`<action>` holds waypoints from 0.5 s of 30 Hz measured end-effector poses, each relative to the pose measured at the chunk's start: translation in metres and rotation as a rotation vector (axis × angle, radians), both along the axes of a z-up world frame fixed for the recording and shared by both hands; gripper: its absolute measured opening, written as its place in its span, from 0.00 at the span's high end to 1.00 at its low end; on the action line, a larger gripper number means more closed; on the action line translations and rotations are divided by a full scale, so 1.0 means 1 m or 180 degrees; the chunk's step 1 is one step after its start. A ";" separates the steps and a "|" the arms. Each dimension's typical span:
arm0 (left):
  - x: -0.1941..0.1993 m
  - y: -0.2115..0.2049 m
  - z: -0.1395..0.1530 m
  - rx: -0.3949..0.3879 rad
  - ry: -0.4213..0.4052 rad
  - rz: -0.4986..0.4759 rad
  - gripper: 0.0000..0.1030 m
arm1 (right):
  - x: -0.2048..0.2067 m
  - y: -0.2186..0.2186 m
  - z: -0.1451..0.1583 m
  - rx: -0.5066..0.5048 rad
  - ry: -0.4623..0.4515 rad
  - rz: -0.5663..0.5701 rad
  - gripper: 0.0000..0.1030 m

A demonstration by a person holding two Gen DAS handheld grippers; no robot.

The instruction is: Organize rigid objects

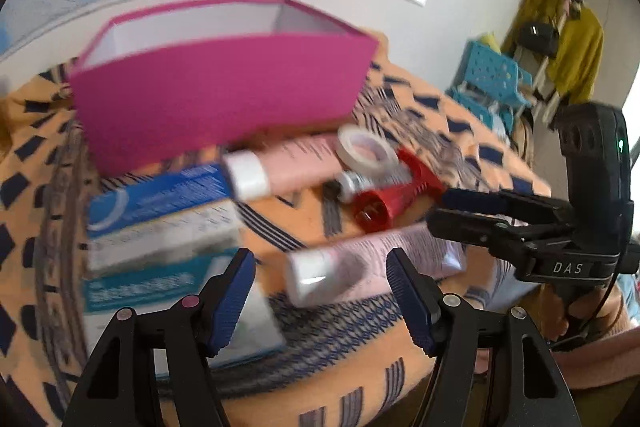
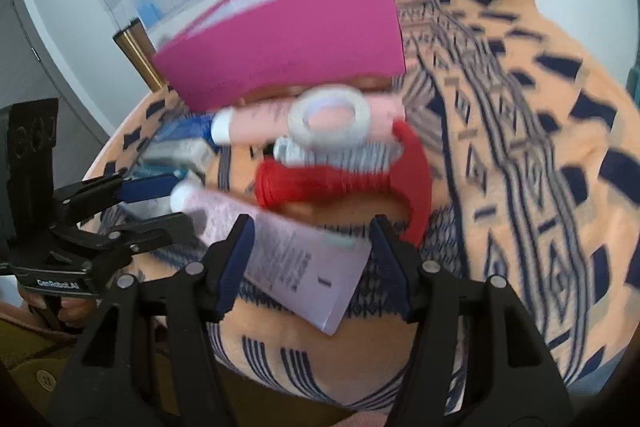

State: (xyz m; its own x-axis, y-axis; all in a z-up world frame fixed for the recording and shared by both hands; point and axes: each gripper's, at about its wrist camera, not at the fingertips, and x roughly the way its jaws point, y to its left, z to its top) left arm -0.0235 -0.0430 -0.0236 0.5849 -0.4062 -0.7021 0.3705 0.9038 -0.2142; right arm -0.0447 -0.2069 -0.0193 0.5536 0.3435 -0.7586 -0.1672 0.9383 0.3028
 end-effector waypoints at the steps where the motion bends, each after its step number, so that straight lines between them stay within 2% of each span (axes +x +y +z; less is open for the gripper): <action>1: 0.001 0.008 0.004 -0.0033 -0.0036 0.0063 0.32 | 0.001 0.001 0.004 0.0004 -0.0041 0.0025 0.40; 4: 0.007 0.039 0.012 -0.0009 -0.0142 0.0404 0.32 | 0.008 0.013 0.016 0.0060 -0.0162 0.0221 0.40; 8: 0.026 0.079 0.002 0.0091 -0.0005 0.0784 0.32 | 0.026 0.049 0.019 0.0239 -0.0165 0.0568 0.40; 11: 0.039 0.095 -0.009 0.0125 0.0119 0.0903 0.33 | 0.042 0.080 0.012 0.0242 -0.0090 0.0764 0.44; 13: 0.045 0.101 -0.016 0.0106 0.0178 0.0925 0.34 | 0.054 0.096 0.004 0.0286 0.0022 0.0844 0.55; 15: 0.049 0.106 -0.020 0.0047 0.0237 0.0901 0.34 | 0.063 0.110 -0.003 0.0320 0.0117 0.0900 0.56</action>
